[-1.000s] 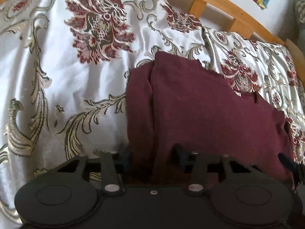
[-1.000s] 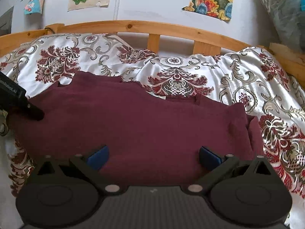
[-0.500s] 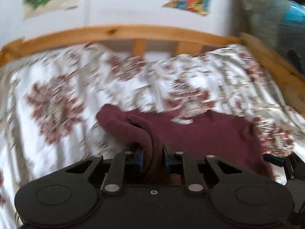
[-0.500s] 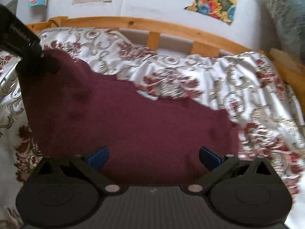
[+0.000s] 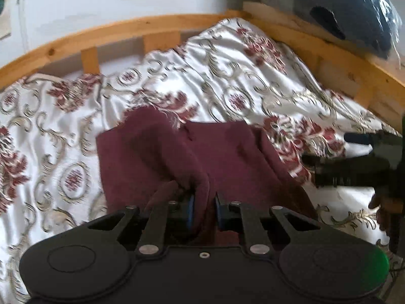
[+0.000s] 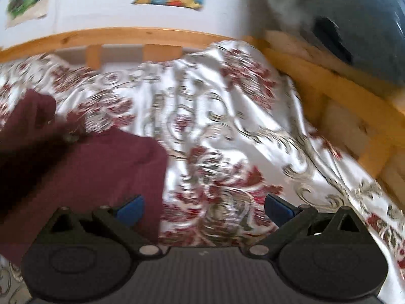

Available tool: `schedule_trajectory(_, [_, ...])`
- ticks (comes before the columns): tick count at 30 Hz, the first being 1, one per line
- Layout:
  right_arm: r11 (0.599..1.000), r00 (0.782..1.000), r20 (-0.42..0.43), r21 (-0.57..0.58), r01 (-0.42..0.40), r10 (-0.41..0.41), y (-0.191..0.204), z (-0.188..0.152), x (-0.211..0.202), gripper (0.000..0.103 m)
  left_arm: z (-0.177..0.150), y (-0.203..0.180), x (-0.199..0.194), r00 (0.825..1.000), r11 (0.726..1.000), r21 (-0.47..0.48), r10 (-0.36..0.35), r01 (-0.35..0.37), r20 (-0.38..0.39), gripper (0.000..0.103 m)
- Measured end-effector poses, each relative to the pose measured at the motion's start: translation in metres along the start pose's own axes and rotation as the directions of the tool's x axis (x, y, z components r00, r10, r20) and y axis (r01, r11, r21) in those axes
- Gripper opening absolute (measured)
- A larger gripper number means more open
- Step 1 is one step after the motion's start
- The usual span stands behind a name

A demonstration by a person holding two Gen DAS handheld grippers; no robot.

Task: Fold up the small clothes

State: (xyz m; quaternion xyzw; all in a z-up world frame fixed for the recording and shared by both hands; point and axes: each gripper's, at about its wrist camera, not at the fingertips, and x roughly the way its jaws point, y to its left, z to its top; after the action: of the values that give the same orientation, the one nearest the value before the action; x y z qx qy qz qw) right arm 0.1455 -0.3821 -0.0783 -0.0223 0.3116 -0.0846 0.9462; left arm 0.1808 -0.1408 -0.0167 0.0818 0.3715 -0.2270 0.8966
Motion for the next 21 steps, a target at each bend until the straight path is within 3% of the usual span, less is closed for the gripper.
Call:
schedule_trajectory(4, [0.998, 1.0, -0.024, 0.069, -0.015, 0.016, -0.014, -0.002, 0.01, 0.103, -0.01, -0.009, 0.012, 1.0, 1.0, 0.017, 0.005, -0.004, -0.03, 0.018])
schedule_trajectory(8, [0.995, 0.999, -0.021, 0.099, -0.026, 0.028, -0.017, -0.003, 0.013, 0.103, -0.014, -0.014, 0.008, 1.0, 1.0, 0.019, -0.025, 0.025, -0.006, 0.025])
schedule_trajectory(11, [0.992, 0.999, 0.005, 0.123, -0.041, 0.041, -0.017, -0.003, 0.013, 0.103, -0.012, -0.016, -0.002, 0.998, 0.998, -0.005, -0.063, 0.063, 0.026, 0.044])
schedule_trajectory(13, [0.989, 0.998, 0.027, 0.139, -0.053, 0.049, -0.016, -0.002, 0.012, 0.103, -0.011, -0.02, -0.014, 0.996, 0.998, -0.005, -0.059, 0.06, 0.07, 0.067])
schedule_trajectory(15, [0.984, 0.996, 0.063, 0.158, -0.079, 0.069, -0.016, -0.002, 0.008, 0.103, -0.011, -0.024, -0.026, 0.992, 0.999, -0.004, -0.04, 0.041, 0.117, 0.082])
schedule_trajectory(21, [0.931, 0.961, 0.193, 0.272, -0.244, 0.196, -0.019, -0.006, 0.003, 0.103, -0.023, -0.023, -0.06, 0.971, 0.995, 0.021, 0.087, -0.094, 0.224, 0.102])
